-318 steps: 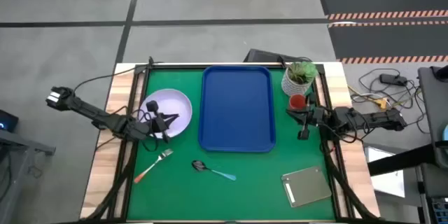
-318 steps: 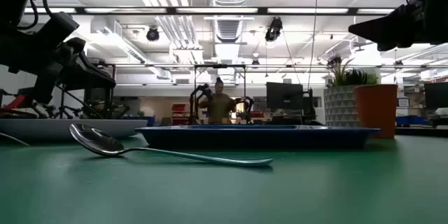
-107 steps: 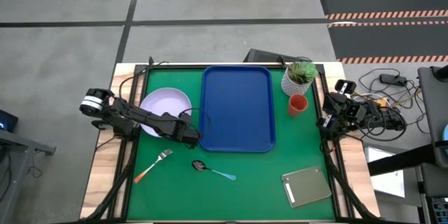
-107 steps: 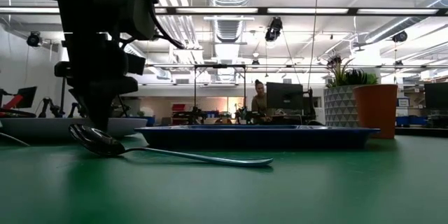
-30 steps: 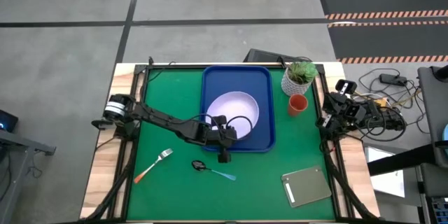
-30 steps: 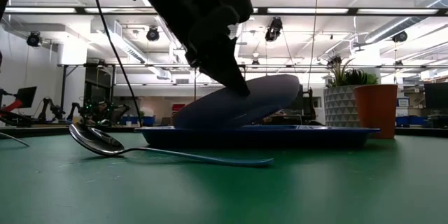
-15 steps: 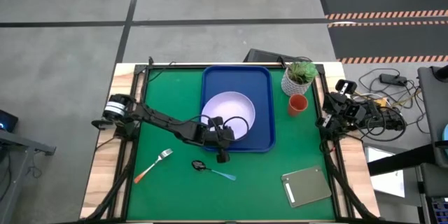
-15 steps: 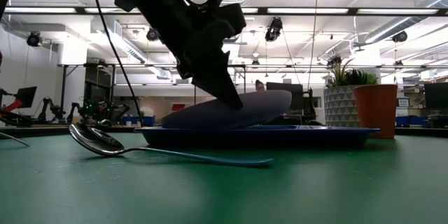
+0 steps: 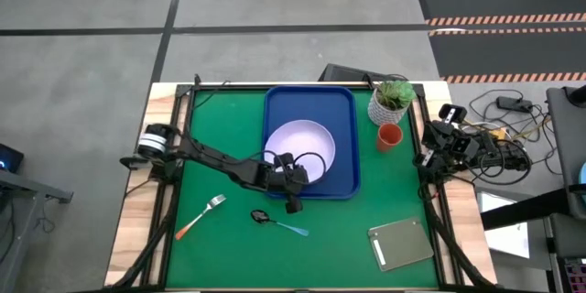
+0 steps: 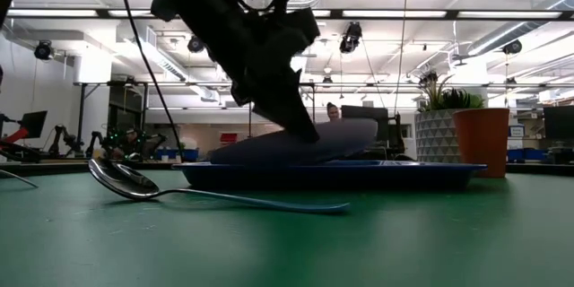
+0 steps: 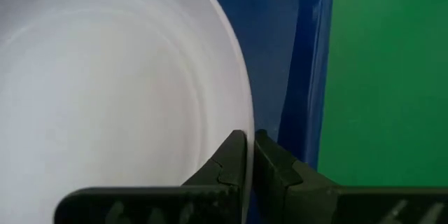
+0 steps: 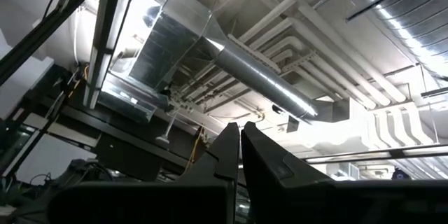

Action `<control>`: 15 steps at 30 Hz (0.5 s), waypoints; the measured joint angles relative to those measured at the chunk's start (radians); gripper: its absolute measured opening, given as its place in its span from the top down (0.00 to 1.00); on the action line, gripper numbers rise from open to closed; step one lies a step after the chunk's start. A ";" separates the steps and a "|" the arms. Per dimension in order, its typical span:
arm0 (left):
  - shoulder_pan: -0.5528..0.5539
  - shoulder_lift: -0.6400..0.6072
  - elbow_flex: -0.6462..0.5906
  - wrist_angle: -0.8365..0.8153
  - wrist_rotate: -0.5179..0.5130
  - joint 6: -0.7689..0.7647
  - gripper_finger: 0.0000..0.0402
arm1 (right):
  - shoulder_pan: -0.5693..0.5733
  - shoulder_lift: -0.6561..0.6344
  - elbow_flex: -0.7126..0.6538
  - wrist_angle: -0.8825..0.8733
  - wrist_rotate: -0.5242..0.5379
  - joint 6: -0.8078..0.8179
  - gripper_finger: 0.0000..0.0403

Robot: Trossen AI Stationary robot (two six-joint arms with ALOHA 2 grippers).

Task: Pick and place plate/cup/fork/spoon on tray
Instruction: Put the white plate on the blue tray

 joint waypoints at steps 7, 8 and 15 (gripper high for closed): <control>0.002 0.001 -0.009 0.027 -0.001 0.000 1.00 | 0.000 0.000 0.000 0.000 0.018 -0.001 0.98; 0.003 0.001 -0.012 0.031 -0.002 -0.001 1.00 | 0.000 0.000 0.000 0.000 0.024 -0.001 0.98; 0.008 0.007 -0.054 0.102 -0.004 -0.042 1.00 | 0.000 0.000 0.000 0.000 0.026 0.000 0.98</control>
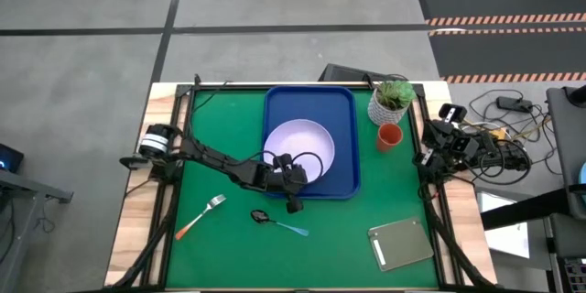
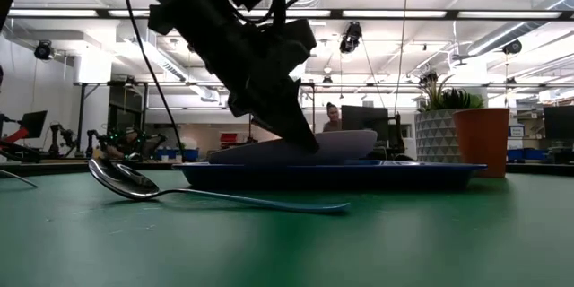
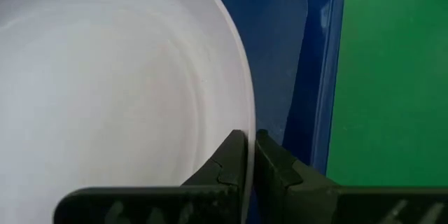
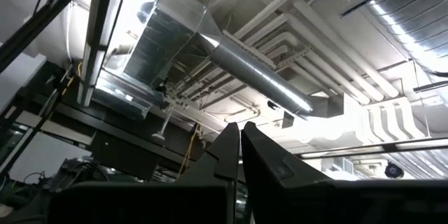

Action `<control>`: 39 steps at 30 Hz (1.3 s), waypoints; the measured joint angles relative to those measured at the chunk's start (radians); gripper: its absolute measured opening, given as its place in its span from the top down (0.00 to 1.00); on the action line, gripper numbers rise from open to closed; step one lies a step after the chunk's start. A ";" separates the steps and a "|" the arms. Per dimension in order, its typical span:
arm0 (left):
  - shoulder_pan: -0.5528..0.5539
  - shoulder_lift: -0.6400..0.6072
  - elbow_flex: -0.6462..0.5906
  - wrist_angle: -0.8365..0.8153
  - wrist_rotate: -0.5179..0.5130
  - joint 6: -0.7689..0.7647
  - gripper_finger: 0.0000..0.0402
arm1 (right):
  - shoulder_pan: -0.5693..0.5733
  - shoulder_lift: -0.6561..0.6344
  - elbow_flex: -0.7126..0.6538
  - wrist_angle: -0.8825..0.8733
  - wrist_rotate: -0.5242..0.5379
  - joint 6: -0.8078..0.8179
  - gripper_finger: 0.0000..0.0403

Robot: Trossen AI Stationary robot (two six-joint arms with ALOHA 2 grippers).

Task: Pick and place plate/cup/fork/spoon on tray
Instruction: Put the white plate on the blue tray

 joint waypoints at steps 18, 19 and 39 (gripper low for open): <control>0.006 0.000 -0.012 0.016 0.000 -0.028 1.00 | 0.000 0.000 0.000 0.000 0.000 0.000 0.98; 0.006 0.000 -0.012 0.017 0.000 -0.028 1.00 | 0.000 0.000 0.000 0.000 -0.001 0.000 0.98; 0.015 0.062 -0.015 0.158 0.004 -0.007 1.00 | 0.000 0.000 0.000 0.002 -0.001 0.000 0.98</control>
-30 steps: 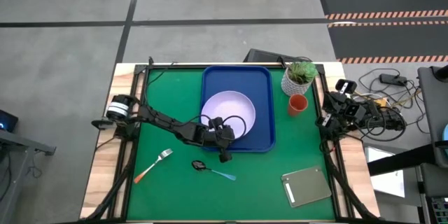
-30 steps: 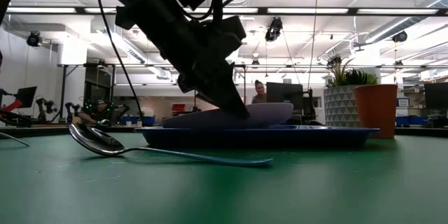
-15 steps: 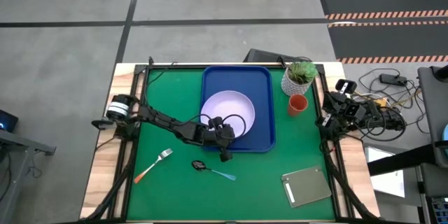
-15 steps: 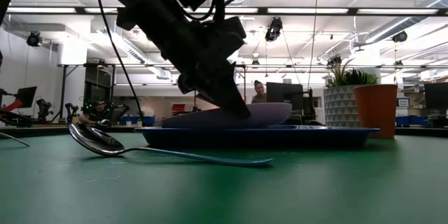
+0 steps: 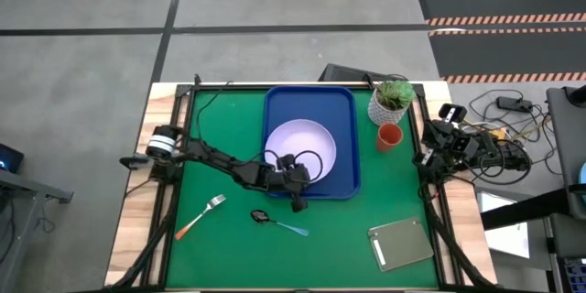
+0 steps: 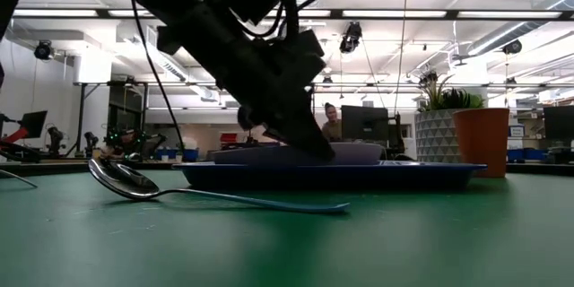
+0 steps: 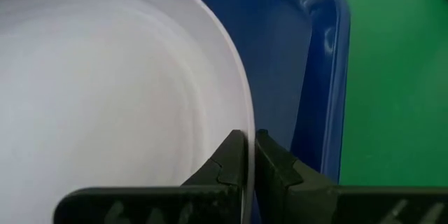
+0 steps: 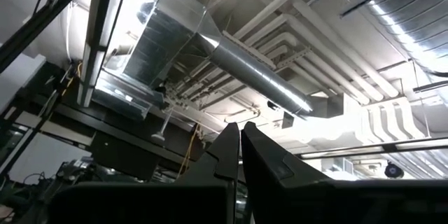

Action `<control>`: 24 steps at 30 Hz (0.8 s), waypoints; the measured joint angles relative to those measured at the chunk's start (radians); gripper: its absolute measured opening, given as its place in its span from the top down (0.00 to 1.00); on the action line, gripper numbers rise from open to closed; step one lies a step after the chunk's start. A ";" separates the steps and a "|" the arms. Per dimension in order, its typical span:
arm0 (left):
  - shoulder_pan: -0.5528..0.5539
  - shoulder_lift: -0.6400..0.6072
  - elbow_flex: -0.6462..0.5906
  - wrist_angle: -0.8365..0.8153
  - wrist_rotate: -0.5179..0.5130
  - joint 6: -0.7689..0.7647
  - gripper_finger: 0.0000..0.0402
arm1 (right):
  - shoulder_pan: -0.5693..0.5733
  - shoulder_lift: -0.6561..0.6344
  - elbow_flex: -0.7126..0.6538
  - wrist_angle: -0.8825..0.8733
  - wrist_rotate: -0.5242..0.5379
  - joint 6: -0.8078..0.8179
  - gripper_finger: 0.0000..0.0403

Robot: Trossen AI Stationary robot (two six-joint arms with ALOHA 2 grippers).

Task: Pick and place plate/cup/fork/spoon on tray
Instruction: Put the white plate on the blue tray

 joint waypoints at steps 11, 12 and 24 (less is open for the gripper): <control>0.006 0.006 0.004 0.013 0.008 -0.002 0.96 | 0.000 0.000 0.000 -0.001 0.028 -0.018 0.98; 0.006 0.006 0.003 0.012 0.009 -0.004 0.94 | 0.000 0.000 0.000 -0.001 0.027 -0.017 0.98; 0.008 -0.014 0.003 0.008 0.009 -0.011 0.85 | 0.000 0.000 0.000 -0.001 0.028 0.035 0.98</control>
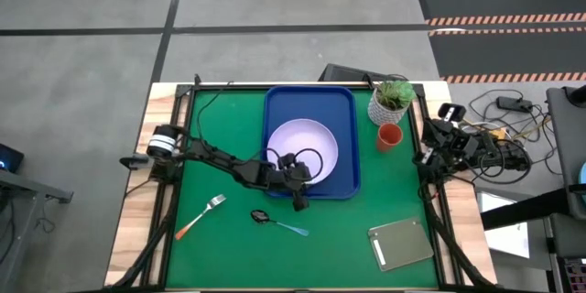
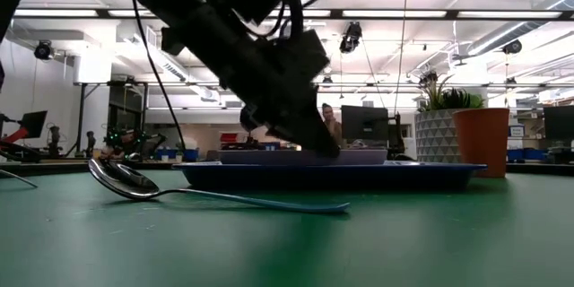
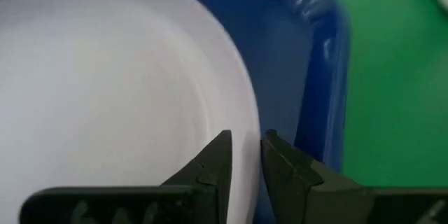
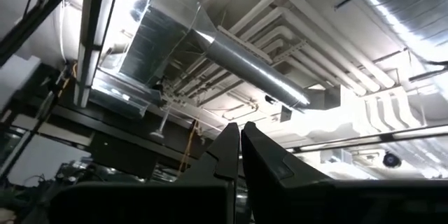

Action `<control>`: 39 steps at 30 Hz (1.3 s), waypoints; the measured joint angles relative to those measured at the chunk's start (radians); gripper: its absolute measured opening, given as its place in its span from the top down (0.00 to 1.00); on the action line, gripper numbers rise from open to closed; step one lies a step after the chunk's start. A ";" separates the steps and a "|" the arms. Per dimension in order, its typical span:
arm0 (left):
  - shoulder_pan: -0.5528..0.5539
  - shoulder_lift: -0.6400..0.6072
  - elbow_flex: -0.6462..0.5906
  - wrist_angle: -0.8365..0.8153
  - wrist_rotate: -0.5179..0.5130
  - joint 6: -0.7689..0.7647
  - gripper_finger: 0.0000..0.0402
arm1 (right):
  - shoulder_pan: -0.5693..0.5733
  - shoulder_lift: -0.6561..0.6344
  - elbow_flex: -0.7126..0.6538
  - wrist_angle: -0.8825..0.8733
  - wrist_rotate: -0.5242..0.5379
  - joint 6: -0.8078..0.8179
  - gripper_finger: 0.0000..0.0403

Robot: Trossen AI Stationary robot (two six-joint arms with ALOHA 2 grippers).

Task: Pick and place plate/cup/fork/spoon on tray
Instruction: Put the white plate on the blue tray

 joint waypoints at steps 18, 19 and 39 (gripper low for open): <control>0.109 -0.099 -0.007 -0.032 -0.037 0.188 0.98 | 0.000 0.000 0.000 -0.001 -0.002 0.125 0.98; 0.116 -0.084 -0.008 -0.035 -0.037 0.171 0.99 | 0.000 0.000 0.000 -0.001 -0.002 0.125 0.98; 0.080 0.086 0.022 0.185 0.147 0.047 1.00 | 0.000 0.000 0.000 0.000 0.000 0.097 0.98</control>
